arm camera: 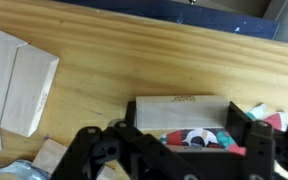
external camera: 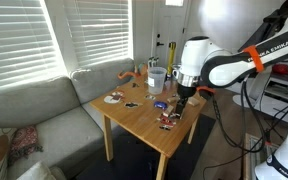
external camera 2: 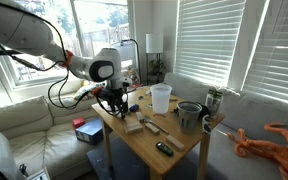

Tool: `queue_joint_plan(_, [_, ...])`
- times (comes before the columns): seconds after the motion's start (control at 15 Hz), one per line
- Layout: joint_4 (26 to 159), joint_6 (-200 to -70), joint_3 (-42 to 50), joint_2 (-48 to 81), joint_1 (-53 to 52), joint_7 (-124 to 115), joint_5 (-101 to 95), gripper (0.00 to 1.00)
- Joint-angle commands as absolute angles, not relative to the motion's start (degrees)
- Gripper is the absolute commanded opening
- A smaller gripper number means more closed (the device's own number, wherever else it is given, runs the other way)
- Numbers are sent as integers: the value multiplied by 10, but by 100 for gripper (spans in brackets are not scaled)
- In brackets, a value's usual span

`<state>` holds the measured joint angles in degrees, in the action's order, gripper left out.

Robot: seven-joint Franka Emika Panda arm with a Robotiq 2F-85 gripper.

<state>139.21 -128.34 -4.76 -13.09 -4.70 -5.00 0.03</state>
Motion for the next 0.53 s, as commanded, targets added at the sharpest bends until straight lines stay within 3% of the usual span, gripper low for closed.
queue_joint_plan(0.0, [1380, -1293, -50, -120, -49, -68, 24, 59])
queue_joint_plan(0.47, [1373, -1287, -52, -112, -51, -77, 50, 59])
